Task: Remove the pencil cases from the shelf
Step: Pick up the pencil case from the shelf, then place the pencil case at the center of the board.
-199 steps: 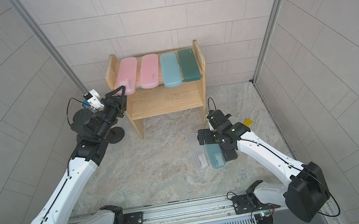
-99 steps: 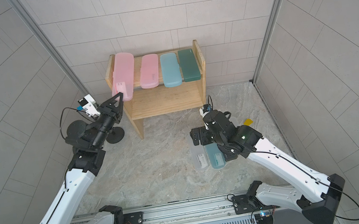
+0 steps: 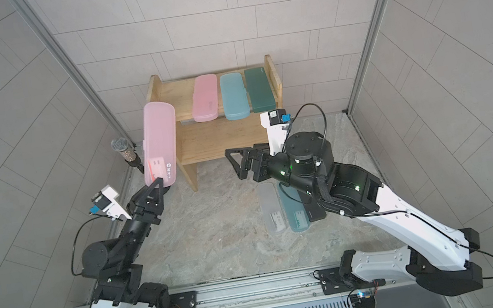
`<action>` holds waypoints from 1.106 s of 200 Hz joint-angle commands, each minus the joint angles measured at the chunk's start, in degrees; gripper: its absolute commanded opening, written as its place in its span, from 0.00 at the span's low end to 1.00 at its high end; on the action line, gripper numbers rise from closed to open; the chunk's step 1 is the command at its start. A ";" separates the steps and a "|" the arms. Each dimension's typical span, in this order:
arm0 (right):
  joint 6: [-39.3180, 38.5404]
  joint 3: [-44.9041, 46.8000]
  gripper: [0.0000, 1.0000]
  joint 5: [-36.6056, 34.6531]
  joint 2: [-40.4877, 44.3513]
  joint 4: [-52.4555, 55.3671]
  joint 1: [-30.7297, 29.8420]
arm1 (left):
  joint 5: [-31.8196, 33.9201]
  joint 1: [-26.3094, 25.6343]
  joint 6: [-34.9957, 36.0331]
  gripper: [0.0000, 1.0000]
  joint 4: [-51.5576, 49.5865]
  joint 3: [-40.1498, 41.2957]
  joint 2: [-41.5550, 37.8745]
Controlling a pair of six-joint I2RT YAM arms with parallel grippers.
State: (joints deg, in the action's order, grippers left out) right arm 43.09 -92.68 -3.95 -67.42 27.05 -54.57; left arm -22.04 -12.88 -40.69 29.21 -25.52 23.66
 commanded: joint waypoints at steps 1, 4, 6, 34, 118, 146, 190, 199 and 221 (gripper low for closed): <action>2.58 -5.31 1.00 3.29 -7.06 -6.03 -2.16 | -1.75 0.09 5.87 0.00 -0.24 0.83 -3.44; 2.80 -6.08 1.00 3.54 -8.08 -6.39 -2.47 | -1.85 0.09 6.58 0.00 -1.32 0.78 -3.91; 2.90 -6.54 1.00 3.78 -8.67 -6.61 -2.69 | -1.90 0.13 6.98 0.00 -2.05 0.70 -4.26; 3.91 -13.50 1.00 3.98 -16.78 -7.16 -4.69 | -1.40 0.14 13.84 0.00 -11.68 -0.36 -8.92; 4.85 -25.28 1.00 4.12 -30.23 -3.19 -7.22 | 1.25 0.14 22.39 0.00 -22.69 -1.64 -16.88; 4.90 -26.75 1.00 3.45 -32.30 -1.68 -7.46 | 1.26 0.07 22.40 0.00 -22.42 -1.90 -16.98; 4.46 -26.85 1.00 1.78 -33.41 -0.52 -7.48 | 2.11 0.14 21.57 0.00 -20.16 -1.90 -16.89; 4.46 -26.85 1.00 1.78 -33.57 -0.48 -7.48 | 2.01 0.14 21.40 0.00 -19.91 -1.99 -16.73; 4.70 -26.72 1.00 2.57 -34.32 -0.81 -7.49 | 1.80 0.14 21.28 0.00 -19.67 -2.17 -16.63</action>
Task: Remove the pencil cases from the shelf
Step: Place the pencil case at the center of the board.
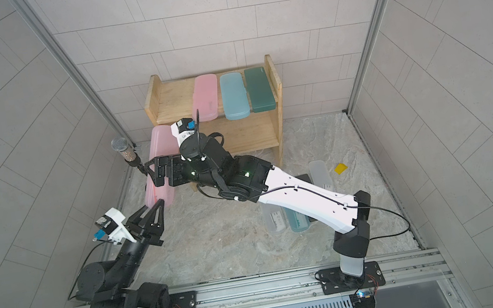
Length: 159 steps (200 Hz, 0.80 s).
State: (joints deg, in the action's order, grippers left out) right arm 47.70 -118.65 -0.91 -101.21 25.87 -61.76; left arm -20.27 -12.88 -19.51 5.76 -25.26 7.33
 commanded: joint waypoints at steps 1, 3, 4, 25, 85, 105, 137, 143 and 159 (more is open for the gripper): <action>0.10 -0.73 1.00 -0.39 -0.59 0.31 -0.29 | 0.00 0.10 0.09 0.00 3.80 -2.43 -0.30; 0.11 -0.71 1.00 -0.28 -0.64 0.25 -0.29 | 0.02 0.13 0.09 0.00 3.82 -2.43 -0.30; 0.15 -0.71 1.00 -0.17 -0.69 0.20 -0.29 | 0.00 0.13 0.04 0.00 3.82 -2.43 -0.35; 0.94 -0.39 1.00 1.45 -1.66 -1.23 -0.30 | 0.23 0.12 -1.15 0.00 5.41 -1.70 -0.95; 1.84 1.63 0.94 3.64 -1.60 -4.46 0.55 | -0.16 0.12 -2.14 0.00 5.80 -1.37 -1.27; 2.19 2.55 0.84 4.33 -1.38 -5.62 0.96 | -0.42 0.14 -2.28 0.00 5.68 -1.38 -1.27; 2.48 4.33 0.69 4.56 -0.67 -7.00 1.19 | -0.72 0.12 -2.30 0.00 5.38 -1.51 -1.31; 2.41 4.61 0.69 4.48 -0.48 -7.06 1.27 | -0.56 0.14 -2.33 0.04 5.25 -1.51 -1.42; 2.09 5.87 0.68 4.02 0.56 -7.06 1.59 | 1.29 0.11 -2.44 0.42 4.75 -1.25 -2.32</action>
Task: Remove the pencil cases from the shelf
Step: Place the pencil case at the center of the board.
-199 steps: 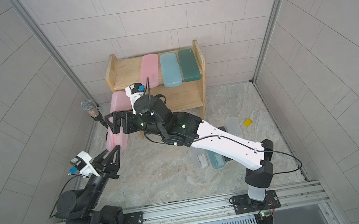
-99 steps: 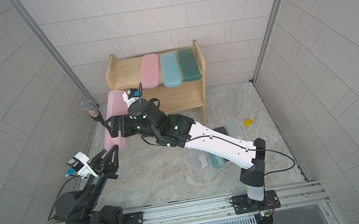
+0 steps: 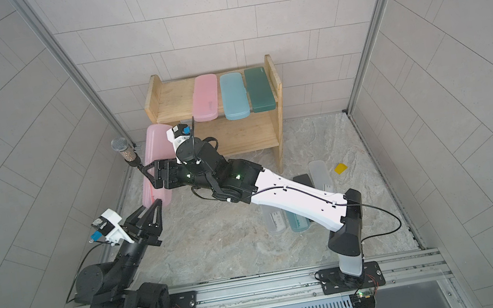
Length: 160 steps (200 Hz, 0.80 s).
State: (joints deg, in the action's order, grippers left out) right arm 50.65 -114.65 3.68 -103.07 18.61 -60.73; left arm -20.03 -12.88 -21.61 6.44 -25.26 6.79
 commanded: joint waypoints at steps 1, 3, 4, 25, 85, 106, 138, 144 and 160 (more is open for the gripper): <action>-0.88 1.97 0.68 -0.59 2.51 0.20 0.59 | 1.13 0.08 -0.36 0.46 4.04 -1.22 -1.95; -0.94 2.21 0.67 -0.58 2.63 0.20 0.67 | 1.60 0.13 -0.43 0.52 3.98 -1.14 -2.17; -1.01 2.31 0.67 -0.55 2.75 0.20 0.69 | 1.76 0.13 -0.49 0.57 4.00 -1.08 -2.24; -2.62 5.04 0.64 -0.69 5.56 2.04 1.46 | 6.08 0.09 -1.04 0.98 2.25 -0.54 -5.15; -7.72 25.07 0.61 -4.86 21.77 11.61 2.98 | 11.40 0.13 -4.81 1.00 -4.99 -1.51 -3.36; -7.71 33.87 0.61 -6.79 27.70 15.28 3.59 | 10.81 0.13 -5.11 1.00 -6.48 -2.98 0.30; -5.82 45.89 0.60 -6.85 34.58 18.98 5.13 | 11.03 0.11 -5.45 1.00 -8.90 -4.45 4.81; -5.36 47.66 0.60 -6.79 35.39 19.43 5.41 | 11.24 0.12 -5.43 1.00 -9.03 -4.45 5.19; -4.02 51.54 0.60 -6.87 37.25 19.84 5.85 | 11.71 0.08 -5.88 1.00 -9.18 -4.36 5.69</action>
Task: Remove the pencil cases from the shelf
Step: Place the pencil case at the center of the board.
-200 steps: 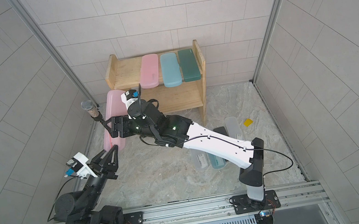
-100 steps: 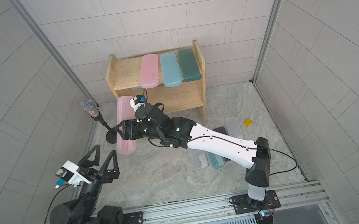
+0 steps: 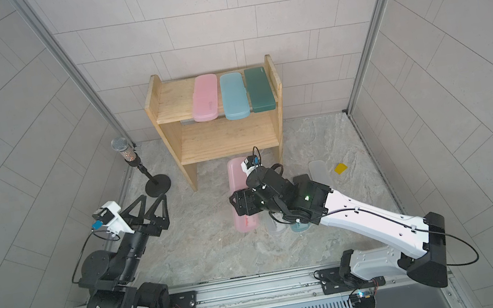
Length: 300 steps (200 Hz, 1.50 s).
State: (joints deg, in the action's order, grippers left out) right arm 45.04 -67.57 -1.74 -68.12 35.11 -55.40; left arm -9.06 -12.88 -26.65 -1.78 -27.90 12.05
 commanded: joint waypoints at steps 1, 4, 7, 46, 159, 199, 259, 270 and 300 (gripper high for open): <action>1.66 4.77 0.60 -1.44 2.38 3.36 0.58 | 0.68 0.11 -0.84 1.00 -0.95 -1.67 0.42; 1.82 5.28 0.60 -1.42 2.64 3.26 0.68 | 0.56 0.10 -0.85 1.00 -0.85 -1.64 0.51; 1.95 5.82 0.60 -1.29 2.79 3.17 0.72 | 0.51 0.09 -0.84 1.00 -0.66 -1.57 0.51; 2.42 9.53 0.60 0.26 0.32 2.25 1.34 | 2.08 0.14 -1.78 1.00 -3.59 -3.08 1.44; 1.13 7.05 0.64 6.59 -14.80 -3.21 2.91 | -2.02 0.09 -6.12 1.00 -7.00 -6.55 7.54; 1.13 3.61 0.66 8.94 -21.17 -5.24 3.49 | -3.41 0.12 -6.60 1.00 -10.19 -5.97 6.39; -0.78 -2.30 0.67 10.55 -31.54 -5.08 6.44 | -3.85 0.08 -5.27 1.00 -12.41 -7.20 8.84; -1.53 -3.12 0.67 10.83 -33.21 -4.78 7.04 | -4.24 0.13 -5.16 1.00 -12.78 -7.62 9.37; -2.32 -3.64 0.67 10.03 -35.34 -3.96 7.57 | -3.24 0.14 -6.18 1.00 -11.99 -5.71 6.68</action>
State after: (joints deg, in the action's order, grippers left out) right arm 44.23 -70.17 8.78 -102.89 29.85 -48.07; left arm -12.49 -12.88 -32.62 -14.41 -34.06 21.10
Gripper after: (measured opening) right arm 0.819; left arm 0.995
